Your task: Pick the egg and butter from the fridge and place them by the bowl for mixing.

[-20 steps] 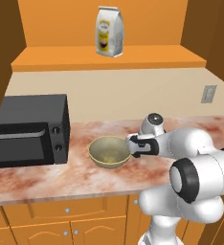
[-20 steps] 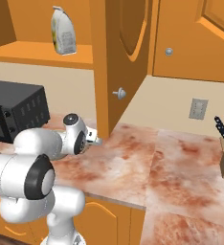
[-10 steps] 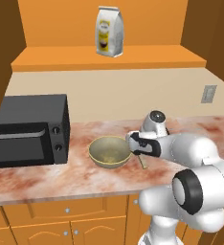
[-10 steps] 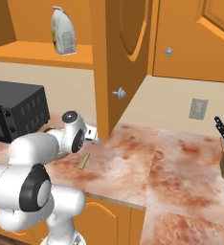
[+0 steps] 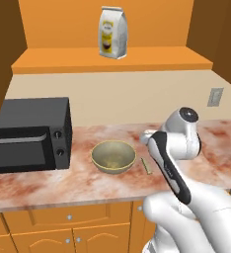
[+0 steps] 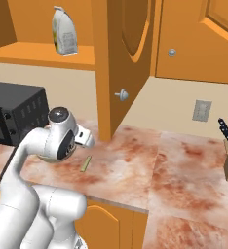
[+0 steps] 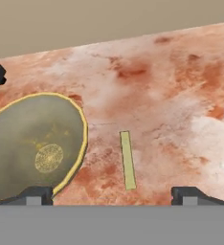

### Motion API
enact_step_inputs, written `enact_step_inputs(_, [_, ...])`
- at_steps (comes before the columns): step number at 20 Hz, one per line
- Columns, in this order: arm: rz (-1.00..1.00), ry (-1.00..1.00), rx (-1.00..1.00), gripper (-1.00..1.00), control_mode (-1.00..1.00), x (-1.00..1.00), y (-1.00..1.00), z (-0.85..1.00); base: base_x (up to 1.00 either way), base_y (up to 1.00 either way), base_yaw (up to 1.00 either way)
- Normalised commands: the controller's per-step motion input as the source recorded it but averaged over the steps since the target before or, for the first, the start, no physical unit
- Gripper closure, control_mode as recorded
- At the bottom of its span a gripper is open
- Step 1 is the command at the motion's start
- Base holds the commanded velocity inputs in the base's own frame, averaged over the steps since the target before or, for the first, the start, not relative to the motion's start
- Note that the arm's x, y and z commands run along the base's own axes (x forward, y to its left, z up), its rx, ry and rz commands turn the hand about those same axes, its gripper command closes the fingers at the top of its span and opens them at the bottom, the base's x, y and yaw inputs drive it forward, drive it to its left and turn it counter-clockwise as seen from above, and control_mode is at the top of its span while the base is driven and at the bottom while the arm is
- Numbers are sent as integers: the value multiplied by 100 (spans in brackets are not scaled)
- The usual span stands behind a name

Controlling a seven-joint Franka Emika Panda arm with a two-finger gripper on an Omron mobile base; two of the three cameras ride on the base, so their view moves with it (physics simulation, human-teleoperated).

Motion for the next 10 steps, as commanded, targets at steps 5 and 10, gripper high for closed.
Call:
enact_step_inputs(5, [-13, 12, 3, -100, -100, -100, 3, 40, 0, 0, 0])
enact_step_inputs(10, [-17, 1, -2, -100, -100, -100, 17, 10, 0, 0, 0])
